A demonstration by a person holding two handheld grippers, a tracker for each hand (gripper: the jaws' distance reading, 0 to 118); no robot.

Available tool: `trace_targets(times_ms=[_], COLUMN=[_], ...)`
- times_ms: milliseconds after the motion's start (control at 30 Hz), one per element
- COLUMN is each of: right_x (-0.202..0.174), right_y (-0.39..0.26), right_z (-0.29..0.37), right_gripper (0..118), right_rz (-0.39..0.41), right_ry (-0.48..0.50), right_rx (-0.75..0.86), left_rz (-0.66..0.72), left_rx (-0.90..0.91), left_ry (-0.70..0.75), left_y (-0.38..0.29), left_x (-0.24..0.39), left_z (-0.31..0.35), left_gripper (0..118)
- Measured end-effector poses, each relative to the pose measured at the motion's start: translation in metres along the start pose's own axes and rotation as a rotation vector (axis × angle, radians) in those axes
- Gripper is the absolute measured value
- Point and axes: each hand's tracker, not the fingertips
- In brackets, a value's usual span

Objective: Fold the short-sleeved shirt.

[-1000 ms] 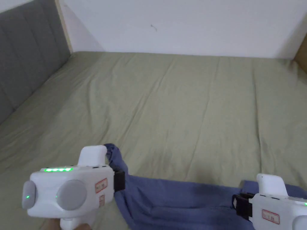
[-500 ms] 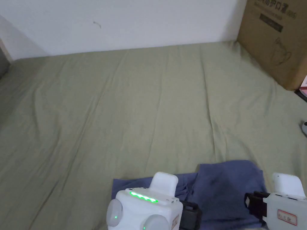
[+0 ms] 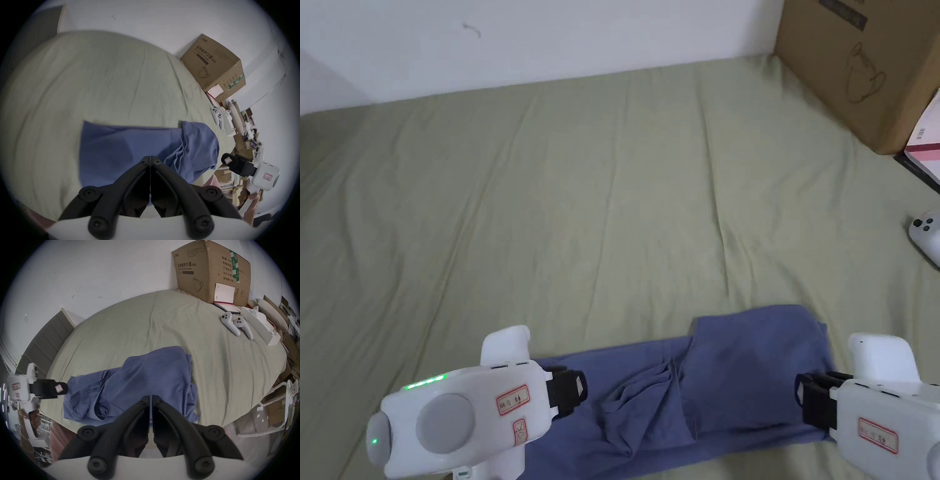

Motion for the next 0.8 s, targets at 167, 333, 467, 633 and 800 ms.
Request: trace_targets(times_ms=[167, 333, 467, 633, 800], right_x=[-0.005, -0.007, -0.004, -0.002, -0.004], right_y=[-0.001, -0.002, -0.002, -0.005, -0.006], right_z=[-0.008, -0.007, -0.008, -0.009, -0.008], right_gripper=[4, 4, 4, 4, 4], right_rz=[-0.02, 0.018, 0.025, 0.011, 0.025], right_ry=[0.04, 0.02, 0.014, 0.006, -0.003], right_rx=[-0.022, -0.035, -0.047, -0.058, -0.07], left_rz=[-0.022, -0.015, -0.136, -0.108, -0.088], left_rx=[-0.125, -0.162, -0.243, -0.281, -0.272], left_ry=[-0.008, -0.104, -0.182, -0.159, -0.19], left_y=[-0.016, -0.037, -0.05, -0.058, -0.048], left_x=[0.008, 0.031, 0.058, 0.056, 0.047], left_z=[-0.039, -0.049, -0.063, -0.086, -0.067], left_gripper=[0, 0, 0, 0, 0])
